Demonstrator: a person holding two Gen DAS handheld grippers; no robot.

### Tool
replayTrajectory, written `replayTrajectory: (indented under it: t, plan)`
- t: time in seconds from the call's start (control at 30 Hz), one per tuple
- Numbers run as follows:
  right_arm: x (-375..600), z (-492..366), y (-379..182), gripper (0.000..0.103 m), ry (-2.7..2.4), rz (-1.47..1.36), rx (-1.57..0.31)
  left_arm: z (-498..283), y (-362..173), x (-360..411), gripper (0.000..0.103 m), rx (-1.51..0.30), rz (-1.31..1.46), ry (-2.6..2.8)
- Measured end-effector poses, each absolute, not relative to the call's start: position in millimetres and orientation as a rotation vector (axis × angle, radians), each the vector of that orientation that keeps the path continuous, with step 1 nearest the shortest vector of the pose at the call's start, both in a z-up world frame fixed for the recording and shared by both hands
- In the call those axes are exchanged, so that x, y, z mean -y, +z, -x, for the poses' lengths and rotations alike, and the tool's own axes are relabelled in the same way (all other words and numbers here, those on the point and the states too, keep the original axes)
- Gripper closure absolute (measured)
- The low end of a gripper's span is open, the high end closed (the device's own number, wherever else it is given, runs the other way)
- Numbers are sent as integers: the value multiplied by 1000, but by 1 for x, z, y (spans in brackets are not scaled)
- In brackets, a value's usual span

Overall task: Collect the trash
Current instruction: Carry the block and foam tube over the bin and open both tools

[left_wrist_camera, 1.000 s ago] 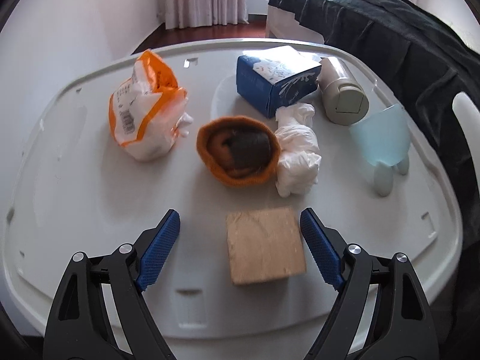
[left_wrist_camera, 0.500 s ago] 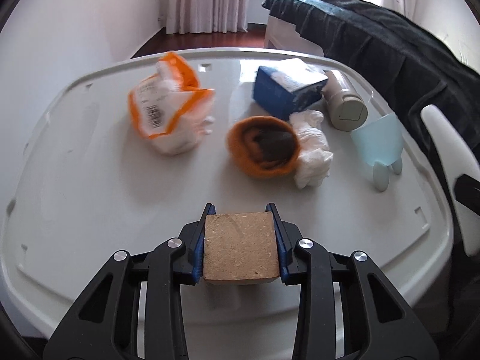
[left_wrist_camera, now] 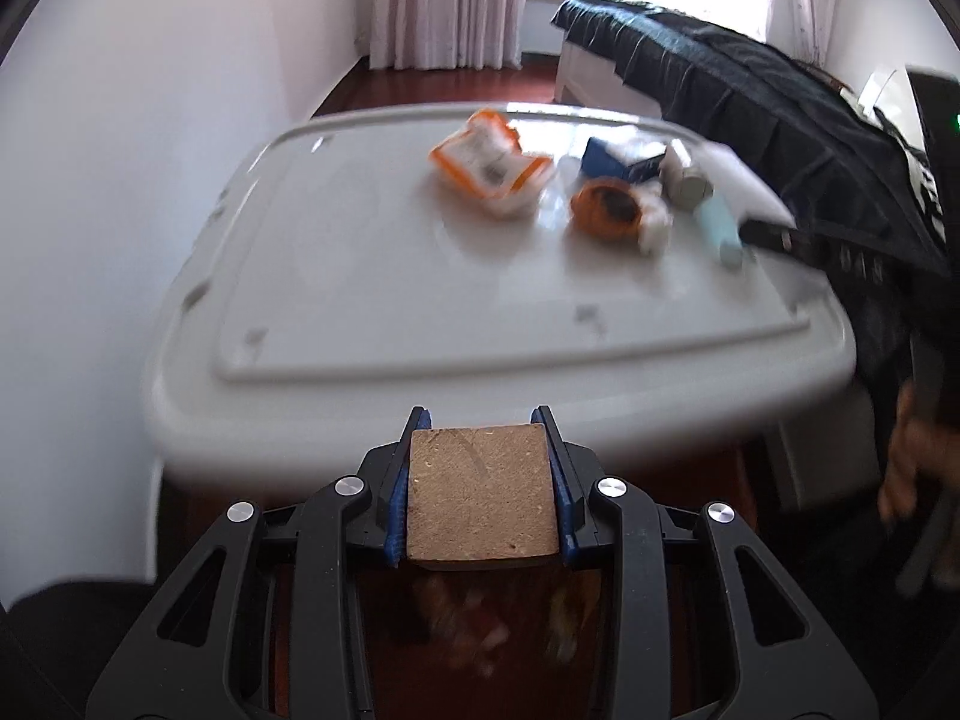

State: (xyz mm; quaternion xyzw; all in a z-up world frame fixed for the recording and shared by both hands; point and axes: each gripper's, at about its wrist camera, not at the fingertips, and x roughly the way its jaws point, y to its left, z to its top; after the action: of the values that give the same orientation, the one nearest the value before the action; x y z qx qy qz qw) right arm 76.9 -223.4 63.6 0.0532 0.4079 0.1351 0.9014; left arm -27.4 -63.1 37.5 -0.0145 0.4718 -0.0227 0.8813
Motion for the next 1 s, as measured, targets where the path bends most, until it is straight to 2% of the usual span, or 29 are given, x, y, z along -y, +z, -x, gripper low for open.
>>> replayTrajectory:
  t: [0.13, 0.37, 0.7, 1.0]
  plan:
    - [202, -35, 60, 79, 367, -95, -839, 68, 24, 44, 69, -1027, 36, -34]
    - [177, 47, 4, 79, 401, -138, -988, 86, -39, 31, 69, -1181, 113, -46]
    - [173, 43, -47, 78, 359, -91, -1184, 77, -63, 36, 69, -1241, 85, -56]
    - [169, 48, -55, 77, 354, -61, -1212, 72, -69, 44, 69, -1263, 45, -29]
